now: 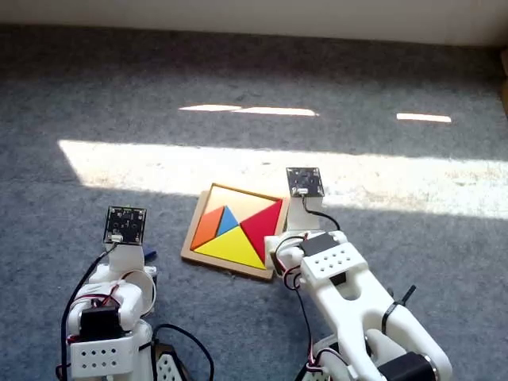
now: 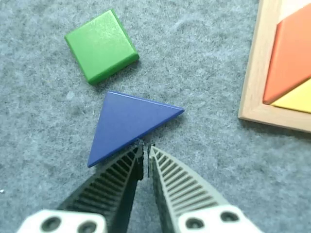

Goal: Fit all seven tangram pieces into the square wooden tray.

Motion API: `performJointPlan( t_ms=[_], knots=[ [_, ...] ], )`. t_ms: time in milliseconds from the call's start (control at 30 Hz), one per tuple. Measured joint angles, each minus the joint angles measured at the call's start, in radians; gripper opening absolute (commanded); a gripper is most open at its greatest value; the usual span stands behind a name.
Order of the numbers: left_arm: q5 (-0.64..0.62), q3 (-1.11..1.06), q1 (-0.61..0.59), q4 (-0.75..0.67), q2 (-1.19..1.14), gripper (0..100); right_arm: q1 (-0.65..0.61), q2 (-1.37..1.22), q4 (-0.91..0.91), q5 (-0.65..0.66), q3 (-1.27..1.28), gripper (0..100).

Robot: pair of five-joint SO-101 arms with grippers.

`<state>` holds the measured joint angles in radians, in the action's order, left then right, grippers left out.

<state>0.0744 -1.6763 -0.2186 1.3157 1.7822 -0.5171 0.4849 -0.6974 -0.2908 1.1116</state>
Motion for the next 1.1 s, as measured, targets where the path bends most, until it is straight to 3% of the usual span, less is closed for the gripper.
performJointPlan(
  t_ms=[200, 433, 600, 1100],
  knots=[
    [0.000, 0.000, 0.000, 0.000, 0.000, 4, -0.006, 0.005, -0.003, -0.005, -0.028, 28.3],
    [0.000, 0.000, 0.000, 0.000, 0.000, 4, -0.006, 0.226, -0.173, -0.005, -0.028, 28.2],
    [0.000, 0.000, 0.000, 0.000, 0.000, 4, -0.044, 0.290, -0.184, -0.005, -0.043, 28.2],
    [0.000, 0.000, 0.000, 0.000, 0.000, 4, -0.066, -0.180, -0.184, -0.064, -0.293, 28.2]
  ],
)
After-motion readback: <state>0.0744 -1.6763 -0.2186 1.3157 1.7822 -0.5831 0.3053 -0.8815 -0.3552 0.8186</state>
